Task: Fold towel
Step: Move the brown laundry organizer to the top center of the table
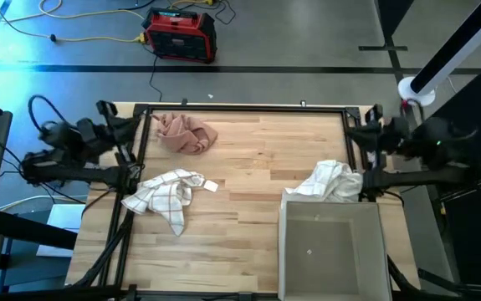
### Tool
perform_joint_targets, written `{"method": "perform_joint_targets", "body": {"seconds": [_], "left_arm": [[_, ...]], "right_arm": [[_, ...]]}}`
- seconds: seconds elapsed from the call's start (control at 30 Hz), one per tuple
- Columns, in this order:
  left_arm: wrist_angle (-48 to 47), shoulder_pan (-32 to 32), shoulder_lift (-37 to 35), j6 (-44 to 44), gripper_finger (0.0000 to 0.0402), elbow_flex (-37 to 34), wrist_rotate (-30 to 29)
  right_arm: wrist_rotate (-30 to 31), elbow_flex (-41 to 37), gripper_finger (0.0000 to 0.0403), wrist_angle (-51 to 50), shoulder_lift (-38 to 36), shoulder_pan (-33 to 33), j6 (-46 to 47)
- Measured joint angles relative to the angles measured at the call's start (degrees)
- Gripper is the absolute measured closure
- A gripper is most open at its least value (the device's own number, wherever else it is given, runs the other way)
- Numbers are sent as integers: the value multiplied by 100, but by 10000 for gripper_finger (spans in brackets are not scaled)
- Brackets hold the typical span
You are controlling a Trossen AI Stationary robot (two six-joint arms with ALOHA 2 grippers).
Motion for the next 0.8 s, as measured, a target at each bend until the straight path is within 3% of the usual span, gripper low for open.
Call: {"method": "perform_joint_targets", "body": {"seconds": [0.1, 0.27, 0.57, 0.7, 0.8], "left_arm": [[-841, 0, 917, -352, 402, 819, 55], [-1701, -2, 2146, -1173, 402, 1909, 226], [-1779, -2, 2901, -2539, 402, 2399, 380], [-1736, -2, 2798, -3108, 402, 2403, 459], [-1679, -2, 2736, -3184, 402, 2407, 506]], "right_arm": [[-347, 1363, 402, -1549, 1095, 2, 676], [-1548, 3207, 402, -3981, 2740, 4, 1603], [-2048, 4477, 402, -3582, 4372, 4, 2270], [-3090, 4732, 402, -3573, 4695, 4, 2144], [-3379, 4829, 402, -3604, 4860, 10, 2312]]}}
